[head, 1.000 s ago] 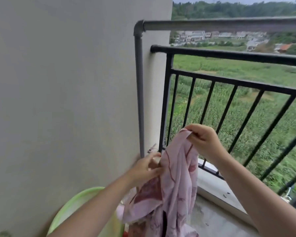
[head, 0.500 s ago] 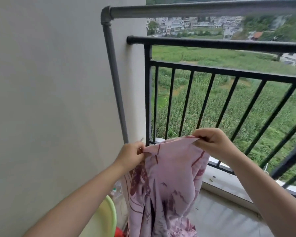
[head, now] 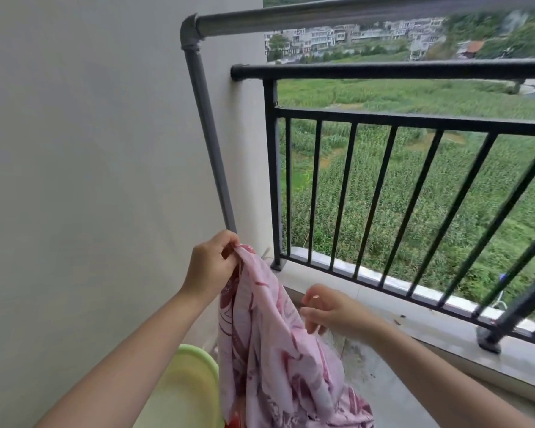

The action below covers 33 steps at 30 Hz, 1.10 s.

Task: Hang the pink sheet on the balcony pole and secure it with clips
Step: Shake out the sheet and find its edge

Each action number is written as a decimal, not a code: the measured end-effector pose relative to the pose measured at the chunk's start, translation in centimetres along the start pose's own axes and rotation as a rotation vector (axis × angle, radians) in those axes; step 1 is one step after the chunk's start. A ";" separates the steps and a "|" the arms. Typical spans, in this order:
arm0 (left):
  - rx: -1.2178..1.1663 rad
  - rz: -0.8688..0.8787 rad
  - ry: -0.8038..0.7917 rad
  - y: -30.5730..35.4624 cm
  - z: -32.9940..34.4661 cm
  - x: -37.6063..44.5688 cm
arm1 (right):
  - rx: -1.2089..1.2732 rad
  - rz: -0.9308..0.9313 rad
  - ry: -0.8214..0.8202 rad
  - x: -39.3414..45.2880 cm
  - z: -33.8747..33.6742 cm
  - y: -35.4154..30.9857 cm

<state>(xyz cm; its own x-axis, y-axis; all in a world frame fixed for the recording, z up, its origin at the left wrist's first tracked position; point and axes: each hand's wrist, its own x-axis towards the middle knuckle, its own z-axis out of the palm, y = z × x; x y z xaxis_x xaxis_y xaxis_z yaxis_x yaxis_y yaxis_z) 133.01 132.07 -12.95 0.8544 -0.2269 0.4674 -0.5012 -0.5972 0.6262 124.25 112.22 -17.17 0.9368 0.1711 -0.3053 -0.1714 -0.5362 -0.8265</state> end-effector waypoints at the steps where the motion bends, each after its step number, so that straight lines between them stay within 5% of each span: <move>1: -0.007 0.013 0.002 0.1 -0.2 -0.1 | 0.009 0.029 0.029 0.9 0.4 0.3; 7: -0.053 0.145 0.026 1.1 -1.0 0.4 | -0.004 0.106 0.066 5.8 3.3 1.3; 16: -0.075 0.051 0.042 -1.5 -2.2 0.7 | -0.297 0.113 0.245 4.5 -2.6 1.6; 22: -0.246 0.075 -0.027 -1.0 -1.3 0.9 | -0.492 0.086 -0.041 5.3 1.1 2.4; 27: -0.187 0.134 -0.032 -0.5 -3.1 1.4 | -0.373 0.125 0.221 6.5 0.6 2.1; 29: -0.057 0.092 -0.197 -1.2 -4.9 1.8 | -0.372 0.099 0.398 5.9 -2.8 0.7; 33: 0.349 -0.071 -1.051 0.4 -5.7 1.9 | -0.212 -0.217 0.639 3.4 -7.7 -5.6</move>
<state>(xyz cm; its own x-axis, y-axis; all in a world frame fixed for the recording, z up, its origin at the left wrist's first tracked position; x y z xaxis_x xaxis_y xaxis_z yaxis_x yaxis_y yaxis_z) 133.69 135.80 -8.24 0.6536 -0.6245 -0.4277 -0.5217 -0.7811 0.3431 130.72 109.46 -9.97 0.9498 -0.1915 0.2474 0.0421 -0.7053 -0.7076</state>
